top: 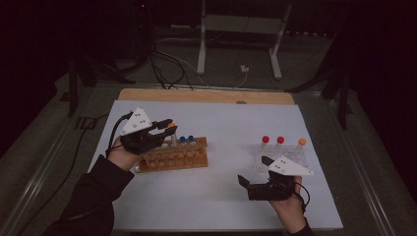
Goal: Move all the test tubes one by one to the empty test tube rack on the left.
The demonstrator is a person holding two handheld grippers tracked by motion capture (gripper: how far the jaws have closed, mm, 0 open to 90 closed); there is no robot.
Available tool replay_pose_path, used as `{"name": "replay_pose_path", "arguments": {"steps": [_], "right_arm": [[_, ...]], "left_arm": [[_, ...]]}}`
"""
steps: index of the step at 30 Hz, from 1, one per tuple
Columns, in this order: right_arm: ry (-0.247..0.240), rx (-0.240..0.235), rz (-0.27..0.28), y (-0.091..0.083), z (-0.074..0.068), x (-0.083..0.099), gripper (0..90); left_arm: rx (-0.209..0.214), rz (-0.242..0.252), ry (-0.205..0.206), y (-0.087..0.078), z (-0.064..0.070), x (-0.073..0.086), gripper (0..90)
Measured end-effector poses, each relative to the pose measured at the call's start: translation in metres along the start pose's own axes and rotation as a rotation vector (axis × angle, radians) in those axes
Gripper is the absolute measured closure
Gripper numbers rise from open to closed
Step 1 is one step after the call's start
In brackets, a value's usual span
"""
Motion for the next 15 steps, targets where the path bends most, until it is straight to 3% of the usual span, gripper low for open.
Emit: {"name": "replay_pose_path", "arguments": {"steps": [4,15], "right_arm": [[0.0,-0.001,-0.002,0.0,0.0,0.0,0.0],[0.003,-0.002,-0.004,-0.001,0.002,0.001,0.0]], "left_arm": [[-0.007,0.005,-0.026,0.004,-0.006,0.006,71.6],[-0.034,-0.033,-0.034,0.023,-0.009,0.03,71.6]]}}
Point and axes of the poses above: each handheld gripper's, and its own axes: y roughly forward along the jaws, x roughly out of its underside, z roughly to its right, the point moved 6 cm from there along y, roughly forward along the jaws, and after that the axes turned 4 degrees about -x, right-handed, at the moved point
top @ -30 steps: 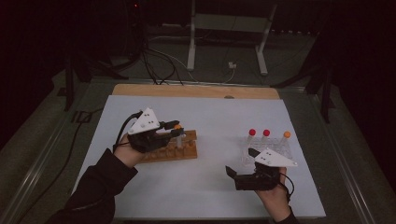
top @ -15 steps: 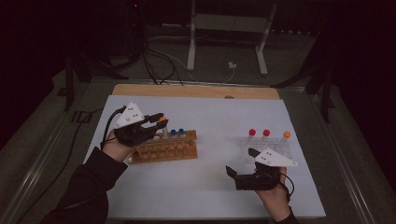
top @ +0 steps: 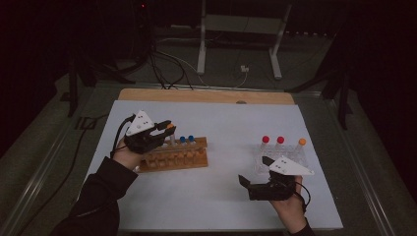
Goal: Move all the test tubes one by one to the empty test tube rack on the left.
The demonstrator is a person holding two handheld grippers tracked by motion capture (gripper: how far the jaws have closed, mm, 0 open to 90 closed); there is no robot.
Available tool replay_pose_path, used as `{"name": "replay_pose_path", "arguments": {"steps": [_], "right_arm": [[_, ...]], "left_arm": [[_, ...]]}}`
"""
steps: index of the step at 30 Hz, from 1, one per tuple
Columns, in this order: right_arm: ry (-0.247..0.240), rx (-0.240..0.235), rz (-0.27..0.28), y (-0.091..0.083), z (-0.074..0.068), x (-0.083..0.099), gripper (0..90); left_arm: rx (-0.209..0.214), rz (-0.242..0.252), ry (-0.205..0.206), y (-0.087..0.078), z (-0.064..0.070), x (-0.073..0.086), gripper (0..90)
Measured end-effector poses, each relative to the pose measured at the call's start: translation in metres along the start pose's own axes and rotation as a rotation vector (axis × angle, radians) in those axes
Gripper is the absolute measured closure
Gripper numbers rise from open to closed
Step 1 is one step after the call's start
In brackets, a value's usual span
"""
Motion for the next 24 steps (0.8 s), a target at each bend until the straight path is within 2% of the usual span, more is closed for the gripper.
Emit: {"name": "replay_pose_path", "arguments": {"steps": [14,24], "right_arm": [[-0.001,-0.004,0.002,-0.001,0.001,0.001,0.0],[0.003,-0.004,0.008,-0.003,0.002,0.001,0.0]], "left_arm": [[0.012,-0.049,-0.036,0.015,0.005,0.028,71.5],[0.015,-0.1,-0.04,0.025,0.007,0.041,71.5]]}}
Point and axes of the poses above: each handheld gripper's, and its own axes: y roughly forward along the jaws, x roughly out of its underside, z roughly to its right, the point moved 6 cm from there along y, roughly forward along the jaws, and after that the axes turned 4 degrees about -x, right-handed, at the moved point
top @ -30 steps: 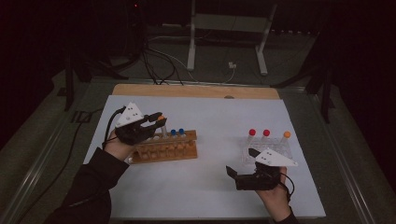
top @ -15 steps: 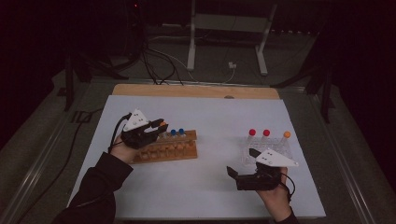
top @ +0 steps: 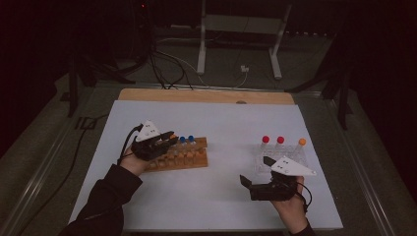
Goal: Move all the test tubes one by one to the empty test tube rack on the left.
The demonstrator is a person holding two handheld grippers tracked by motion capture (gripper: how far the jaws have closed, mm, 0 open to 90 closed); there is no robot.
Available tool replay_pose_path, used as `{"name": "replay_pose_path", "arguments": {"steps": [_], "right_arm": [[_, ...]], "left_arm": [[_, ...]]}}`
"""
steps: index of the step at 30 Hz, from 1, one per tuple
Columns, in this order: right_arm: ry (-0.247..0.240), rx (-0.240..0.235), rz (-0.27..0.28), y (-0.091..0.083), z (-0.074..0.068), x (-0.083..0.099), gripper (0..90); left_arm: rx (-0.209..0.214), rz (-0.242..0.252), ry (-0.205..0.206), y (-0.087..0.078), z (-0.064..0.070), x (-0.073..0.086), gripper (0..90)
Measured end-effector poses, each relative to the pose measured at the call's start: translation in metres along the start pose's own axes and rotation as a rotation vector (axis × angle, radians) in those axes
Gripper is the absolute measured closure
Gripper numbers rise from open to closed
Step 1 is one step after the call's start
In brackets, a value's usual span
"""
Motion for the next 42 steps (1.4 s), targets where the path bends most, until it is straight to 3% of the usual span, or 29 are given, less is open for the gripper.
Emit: {"name": "replay_pose_path", "arguments": {"steps": [13,18,22,25,29,32,37,42], "right_arm": [[0.002,-0.021,0.028,-0.002,0.0,-0.003,0.0],[-0.005,-0.037,0.048,-0.01,0.006,-0.01,0.0],[-0.018,-0.022,0.056,-0.022,0.014,-0.017,0.0],[-0.016,0.021,0.077,-0.03,0.026,-0.021,0.0],[-0.02,0.125,0.072,-0.04,0.047,-0.019,0.0],[-0.002,0.206,0.067,-0.045,0.063,-0.015,0.0],[0.048,0.321,0.076,-0.052,0.091,-0.005,0.0],[0.096,0.392,0.05,-0.054,0.113,0.008,0.1]], "left_arm": [[0.014,-0.001,-0.007,-0.001,-0.001,0.001,70.3],[-0.002,-0.005,0.009,-0.006,0.002,-0.001,53.5],[0.02,0.016,0.007,-0.014,0.007,-0.007,37.4],[0.04,0.017,0.006,-0.02,0.011,-0.008,24.5],[0.054,0.011,0.012,-0.027,0.016,-0.004,8.7],[0.082,-0.01,0.018,-0.033,0.021,0.0,2.2],[0.106,0.001,0.02,-0.043,0.027,0.005,2.0],[0.111,0.024,0.022,-0.052,0.03,0.01,2.0]]}}
Point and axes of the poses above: each handheld gripper's, and its own axes: y roughly forward along the jaws, x roughly out of its underside, z roughly to its right, the point moved 6 cm from there along y, roughly forward along the jaws, and after that the axes turned 4 degrees about -x, right-handed, at the moved point
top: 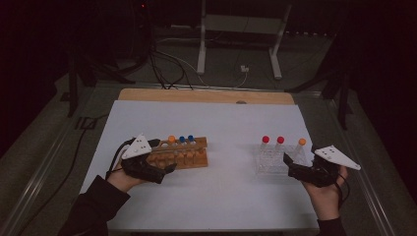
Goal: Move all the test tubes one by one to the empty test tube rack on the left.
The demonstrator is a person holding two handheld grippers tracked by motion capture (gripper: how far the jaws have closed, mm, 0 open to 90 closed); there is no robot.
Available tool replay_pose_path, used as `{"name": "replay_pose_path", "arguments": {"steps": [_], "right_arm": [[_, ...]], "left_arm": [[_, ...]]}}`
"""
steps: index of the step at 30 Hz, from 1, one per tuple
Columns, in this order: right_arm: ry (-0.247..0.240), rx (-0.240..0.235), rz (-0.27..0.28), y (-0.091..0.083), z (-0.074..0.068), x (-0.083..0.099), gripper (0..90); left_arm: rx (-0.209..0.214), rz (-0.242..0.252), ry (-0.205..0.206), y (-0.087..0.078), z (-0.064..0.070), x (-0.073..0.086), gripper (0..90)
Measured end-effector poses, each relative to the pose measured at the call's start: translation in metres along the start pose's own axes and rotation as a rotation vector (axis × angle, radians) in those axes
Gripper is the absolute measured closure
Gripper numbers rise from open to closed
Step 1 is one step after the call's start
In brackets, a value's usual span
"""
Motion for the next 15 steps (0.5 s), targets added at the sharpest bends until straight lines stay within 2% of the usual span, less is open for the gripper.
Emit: {"name": "replay_pose_path", "arguments": {"steps": [4,6,9,10,11,15], "right_arm": [[0.028,0.052,-0.04,0.007,0.014,0.008,0.1],[0.044,0.073,-0.059,0.01,0.019,0.012,5.4],[0.064,0.106,-0.104,0.016,0.025,0.019,7.7],[0.069,0.111,-0.116,0.018,0.026,0.02,16.0],[0.073,0.11,-0.121,0.019,0.027,0.021,20.6],[0.097,0.143,-0.162,0.026,0.032,0.026,24.7]], "left_arm": [[0.006,-0.002,0.001,-0.003,0.004,0.005,2.0],[0.007,-0.001,0.003,-0.005,0.006,0.006,2.0],[0.012,0.0,0.003,-0.006,0.006,0.007,2.0],[0.012,-0.002,0.002,-0.005,0.006,0.007,2.0],[0.01,0.001,0.001,-0.005,0.006,0.007,2.0],[0.019,-0.004,-0.003,-0.004,0.006,0.008,2.0]]}}
Point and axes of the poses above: each handheld gripper's, and its own axes: y roughly forward along the jaws, x roughly out of its underside, z roughly to its right, the point moved 6 cm from there along y, roughly forward along the jaws, and after that the axes turned 4 degrees about -x, right-handed, at the moved point
